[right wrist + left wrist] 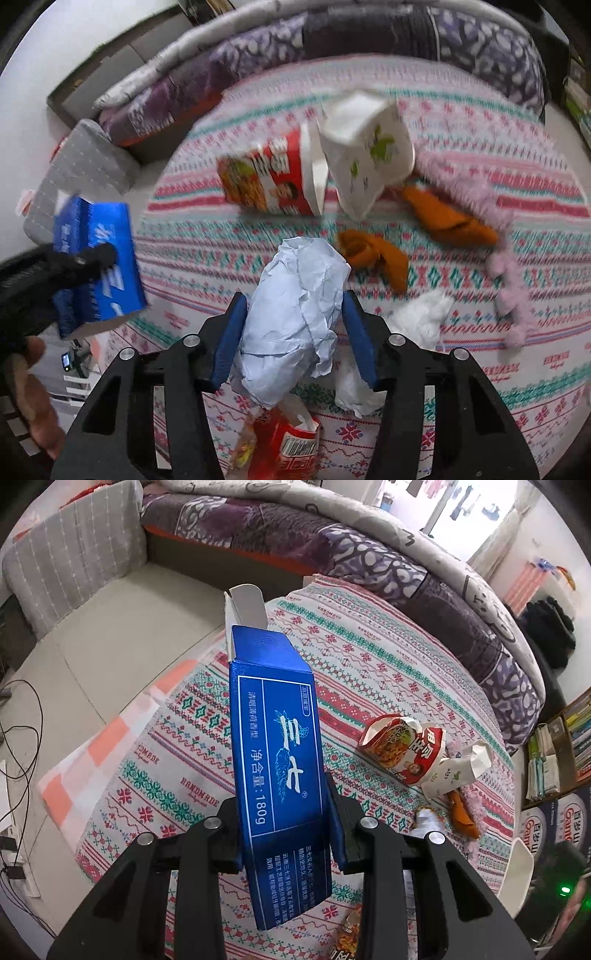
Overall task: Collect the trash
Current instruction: 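Grasp the crumpled white paper with the right tool while the left tool holds the blue box, then lift the crumpled paper with the right tool while the left tool holds the blue box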
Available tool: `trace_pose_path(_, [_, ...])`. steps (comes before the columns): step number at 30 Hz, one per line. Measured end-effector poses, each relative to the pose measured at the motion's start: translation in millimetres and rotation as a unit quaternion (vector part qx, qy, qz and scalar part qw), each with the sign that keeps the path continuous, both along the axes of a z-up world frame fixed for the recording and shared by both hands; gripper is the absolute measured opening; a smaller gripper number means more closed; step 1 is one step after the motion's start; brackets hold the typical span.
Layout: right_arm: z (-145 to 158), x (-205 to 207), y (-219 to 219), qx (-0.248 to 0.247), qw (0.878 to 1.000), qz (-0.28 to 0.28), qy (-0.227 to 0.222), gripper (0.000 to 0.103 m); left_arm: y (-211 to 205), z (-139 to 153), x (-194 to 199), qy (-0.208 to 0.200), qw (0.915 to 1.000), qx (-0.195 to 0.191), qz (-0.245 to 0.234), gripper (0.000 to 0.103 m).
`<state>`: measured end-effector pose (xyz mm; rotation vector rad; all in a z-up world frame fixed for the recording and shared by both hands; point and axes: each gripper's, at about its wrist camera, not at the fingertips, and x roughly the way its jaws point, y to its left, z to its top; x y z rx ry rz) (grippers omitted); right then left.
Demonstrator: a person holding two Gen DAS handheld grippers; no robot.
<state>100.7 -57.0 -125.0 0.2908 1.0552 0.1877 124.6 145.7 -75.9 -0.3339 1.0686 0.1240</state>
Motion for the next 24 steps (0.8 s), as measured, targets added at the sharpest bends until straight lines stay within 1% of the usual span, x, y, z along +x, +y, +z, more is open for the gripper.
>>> trace_pose_path(2, [12,-3,-3,-0.005,1.000,-0.002,-0.023,0.050,-2,3,-1,-0.008,0.9999,0.006,-0.002,0.033])
trace_pose_path(5, [26,-7,-9,-0.014,0.998,-0.011,-0.054,0.050,-9,11,-4,-0.029,0.9992,0.025,-0.006,0.033])
trace_pose_path(8, [39,-13,-15,-0.026,0.996,-0.019,-0.081,0.050,-19,23,-9,-0.062,0.9965,0.054,-0.015,0.033])
trace_pose_path(12, [57,-22,-24,-0.042,0.991,-0.033,-0.122,0.051,-34,36,-16,-0.103,0.9902,0.090,-0.027,0.034])
trace_pose_path(15, [66,-26,-30,-0.055,0.987,-0.048,-0.144,0.051,-45,43,-20,-0.127,0.9852,0.109,-0.034,0.034])
trace_pose_path(18, [73,-29,-36,-0.070,0.983,-0.060,-0.160,0.051,-58,50,-24,-0.152,0.9790,0.128,-0.042,0.034])
trace_pose_path(24, [83,-36,-52,-0.100,0.974,-0.089,-0.184,0.051,-85,57,-31,-0.182,0.9689,0.155,-0.066,0.034])
